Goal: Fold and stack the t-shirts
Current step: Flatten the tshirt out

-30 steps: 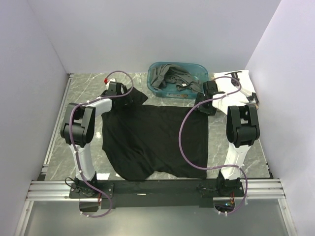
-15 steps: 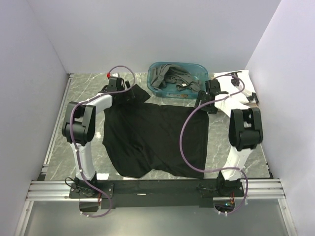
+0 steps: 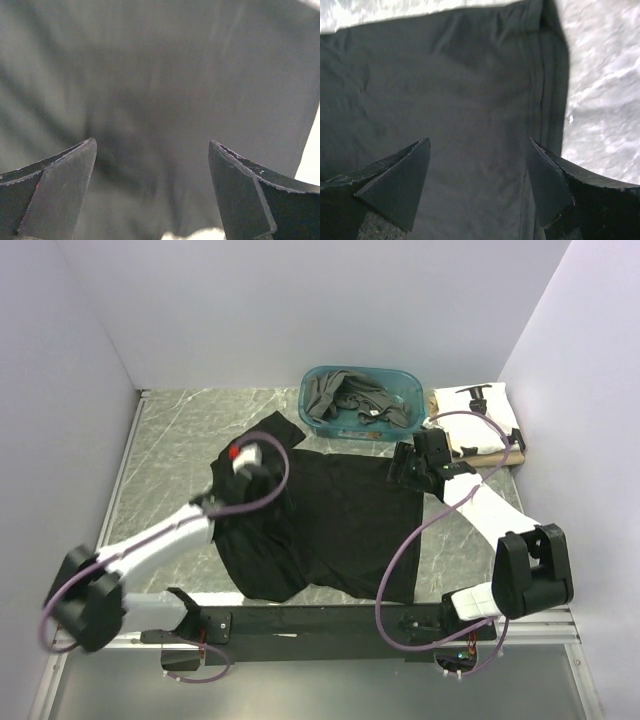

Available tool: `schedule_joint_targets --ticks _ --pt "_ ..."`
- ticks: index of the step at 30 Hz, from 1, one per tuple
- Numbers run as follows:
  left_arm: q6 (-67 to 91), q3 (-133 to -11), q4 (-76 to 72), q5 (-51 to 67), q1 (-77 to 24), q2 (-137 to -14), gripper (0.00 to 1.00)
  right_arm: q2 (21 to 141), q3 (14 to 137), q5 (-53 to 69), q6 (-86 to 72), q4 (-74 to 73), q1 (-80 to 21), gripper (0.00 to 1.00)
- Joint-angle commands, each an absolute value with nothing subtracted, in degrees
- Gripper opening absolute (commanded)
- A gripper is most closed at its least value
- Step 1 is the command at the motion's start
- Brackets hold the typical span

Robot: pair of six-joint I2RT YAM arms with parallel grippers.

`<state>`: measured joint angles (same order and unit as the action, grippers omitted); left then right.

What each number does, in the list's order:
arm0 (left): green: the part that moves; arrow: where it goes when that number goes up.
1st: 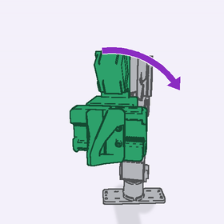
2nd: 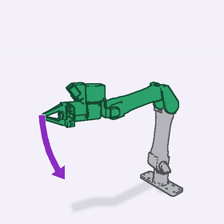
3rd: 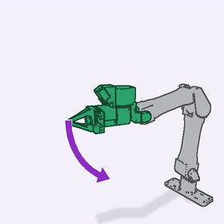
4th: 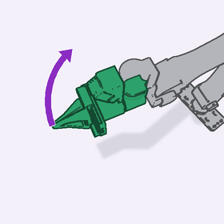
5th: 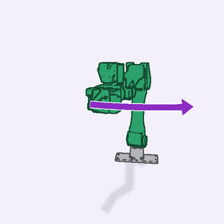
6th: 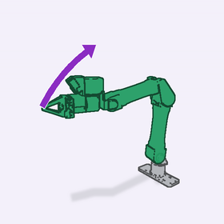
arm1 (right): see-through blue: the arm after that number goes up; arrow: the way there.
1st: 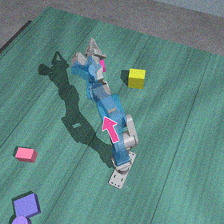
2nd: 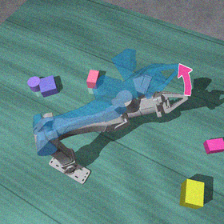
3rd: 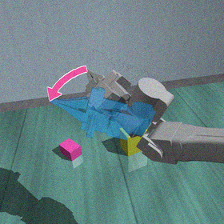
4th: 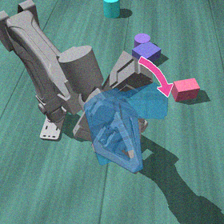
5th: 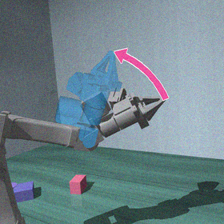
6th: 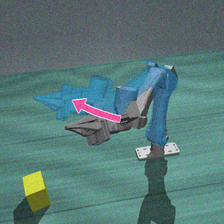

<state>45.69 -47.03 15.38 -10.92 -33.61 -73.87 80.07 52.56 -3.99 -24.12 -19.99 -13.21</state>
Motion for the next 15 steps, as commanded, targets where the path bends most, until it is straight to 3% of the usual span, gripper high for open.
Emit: schedule_joint_targets --ticks 1,5,9,15 --pt "59.6 -40.1 29.4 -17.7 -42.4 -64.7 0.99 77.2 51.2 -5.2 -25.3 -18.0 -14.1 0.83" --pt "73.4 -35.9 39.5 -17.6 -53.2 -55.3 0.99 75.2 49.4 -5.5 -25.1 -17.1 -14.6 0.83" --pt "84.8 -33.0 46.7 -16.2 -63.1 -54.2 0.99 75.9 48.5 -5.1 -25.4 -16.4 -14.7 0.83" --pt "87.5 -32.3 44.8 -16.4 -65.7 -61.3 0.83 76.0 47.7 -6.1 -24.8 -16.3 -14.7 0.83"
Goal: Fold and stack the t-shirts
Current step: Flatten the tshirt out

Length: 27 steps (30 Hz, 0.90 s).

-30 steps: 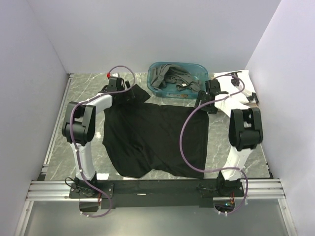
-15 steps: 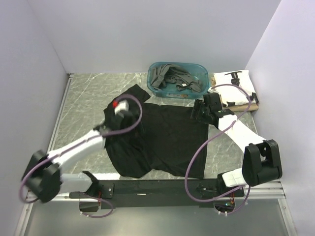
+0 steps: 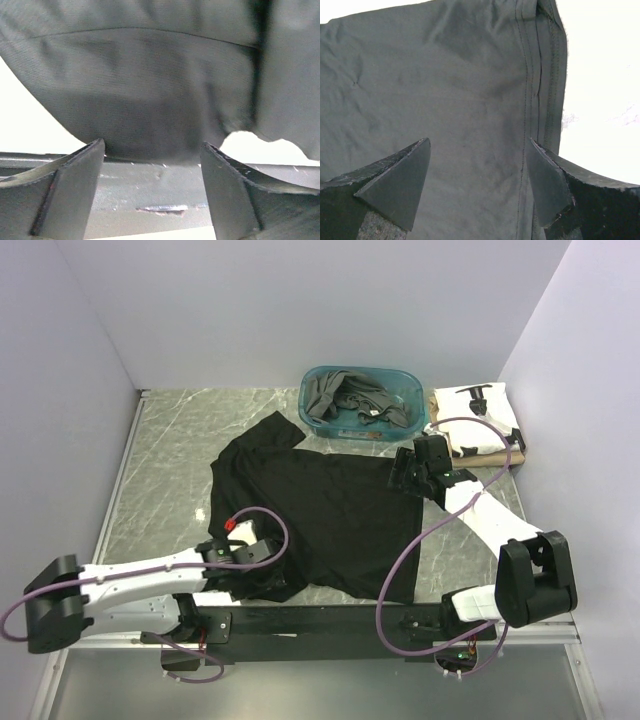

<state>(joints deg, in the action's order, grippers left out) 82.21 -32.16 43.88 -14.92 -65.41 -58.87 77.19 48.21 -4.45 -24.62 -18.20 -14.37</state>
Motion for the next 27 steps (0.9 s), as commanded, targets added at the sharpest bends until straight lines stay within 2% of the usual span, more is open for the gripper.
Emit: schedule_joint_targets --ticks 1,3,6,7,9,10,12,13,19,27 --pt "87.4 -32.3 44.2 -16.3 -65.7 -62.3 0.81 75.9 47.6 -6.3 -24.6 -16.3 -14.7 0.83" --pt "87.4 -31.7 41.8 -14.4 -65.8 -65.1 0.81 75.8 47.5 -6.5 -24.4 -16.2 -14.7 0.83" --pt "88.8 -30.9 40.7 -14.3 -65.6 -67.9 0.75 75.9 47.5 -6.6 -24.3 -16.1 -14.7 0.83" --pt "88.9 -30.9 40.3 -14.5 -65.1 -68.2 0.64 76.1 47.4 -6.5 -24.3 -16.0 -14.7 0.83" --pt "88.4 -30.7 39.9 -14.9 -64.4 -68.2 0.49 76.6 47.5 -6.2 -24.3 -16.1 -14.7 0.83" --pt "88.9 -30.9 40.5 -15.5 -64.2 -67.9 0.33 76.7 47.5 -6.1 -24.2 -16.3 -14.7 0.83" --pt "89.3 -32.5 45.5 -17.6 -63.5 -67.5 0.17 76.8 47.7 -6.2 -24.3 -16.4 -14.7 0.83" --pt "89.6 -33.5 48.3 -18.4 -62.7 -66.9 0.01 77.0 47.8 -6.5 -24.3 -16.4 -14.8 0.83" --pt "85.7 -43.8 64.7 -22.8 -59.0 -65.2 0.01 78.0 48.2 -5.7 -23.8 -17.0 -14.7 0.83" --pt "68.4 -47.4 71.6 -11.1 -50.2 -70.4 0.01 79.9 49.3 -7.6 -23.3 -18.8 -14.7 0.83"
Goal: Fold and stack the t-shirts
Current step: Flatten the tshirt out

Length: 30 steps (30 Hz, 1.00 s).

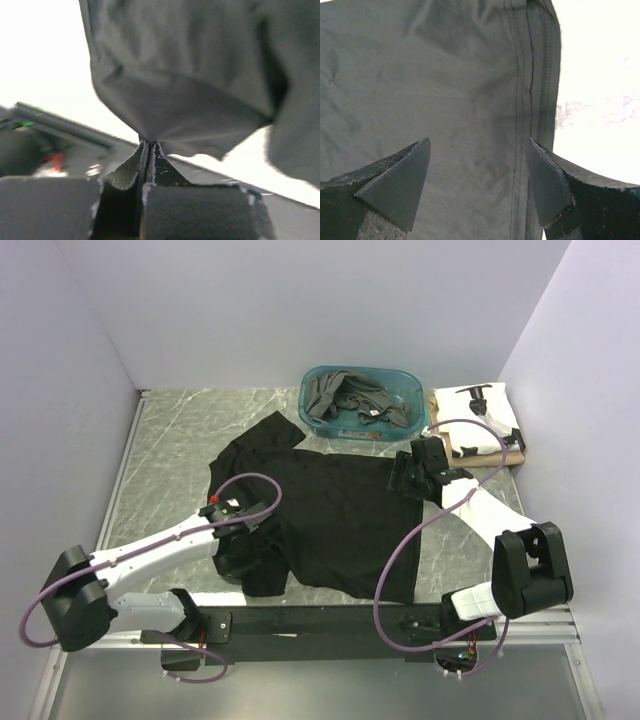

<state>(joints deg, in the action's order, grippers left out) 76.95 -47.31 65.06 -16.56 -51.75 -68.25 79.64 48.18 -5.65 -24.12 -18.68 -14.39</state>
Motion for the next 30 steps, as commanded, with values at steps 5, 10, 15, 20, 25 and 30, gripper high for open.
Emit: schedule_joint_targets --ticks 5,10,15,20,25,30 --pt "58.0 -45.7 71.3 -5.1 -50.1 -74.6 0.01 81.2 49.9 -7.8 -23.0 -19.6 -14.7 0.83" --pt "55.7 -47.3 76.7 -11.7 -49.3 -78.6 0.01 81.4 50.0 -9.7 -22.9 -20.0 -14.8 0.83" --pt "56.6 -46.6 75.7 -12.7 -47.3 -79.3 0.37 81.1 49.8 -11.1 -23.2 -20.0 -14.7 0.83" --pt "57.1 -48.2 77.1 -11.4 -47.1 -77.9 0.56 80.6 49.6 -11.2 -23.1 -19.5 -14.7 0.83" --pt "57.5 -55.9 70.4 -10.5 -46.6 -74.4 0.99 78.9 49.0 -8.8 -22.9 -18.5 -14.7 0.84" --pt "55.4 -61.1 50.6 -15.5 -41.2 -75.0 0.99 76.8 48.2 -4.2 -23.2 -16.7 -15.1 0.84"
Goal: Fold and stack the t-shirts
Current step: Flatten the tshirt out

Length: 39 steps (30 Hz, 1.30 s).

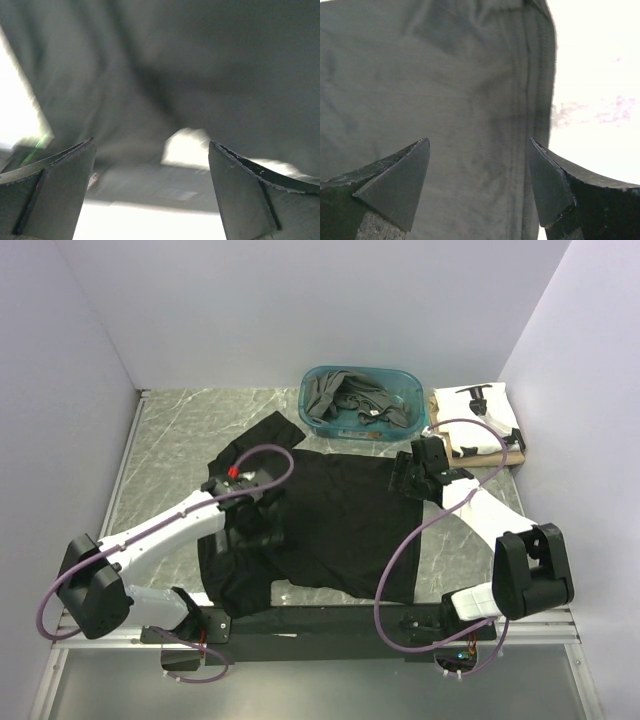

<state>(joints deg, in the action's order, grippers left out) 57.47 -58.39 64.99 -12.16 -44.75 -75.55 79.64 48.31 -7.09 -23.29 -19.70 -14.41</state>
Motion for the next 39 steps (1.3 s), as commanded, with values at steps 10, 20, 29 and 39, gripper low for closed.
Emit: schedule_joint_targets --ticks 10,20,29,39 --pt "44.3 -62.5 17.2 -8.3 -21.4 -86.7 0.99 81.1 48.1 -4.0 -24.0 -17.1 -18.9 0.84" --pt "41.6 -65.9 9.9 -3.2 -12.0 -98.3 0.99 94.9 54.8 -6.2 -23.0 -19.9 -16.7 0.84" --pt "38.2 -69.7 12.7 -4.3 -10.9 -106.3 1.0 100.9 60.3 -6.6 -21.2 -22.7 -12.3 0.78" --pt "35.7 -71.8 15.3 -5.6 -10.5 -108.7 0.99 106.9 68.3 -3.3 -20.1 -24.0 -10.0 0.79"
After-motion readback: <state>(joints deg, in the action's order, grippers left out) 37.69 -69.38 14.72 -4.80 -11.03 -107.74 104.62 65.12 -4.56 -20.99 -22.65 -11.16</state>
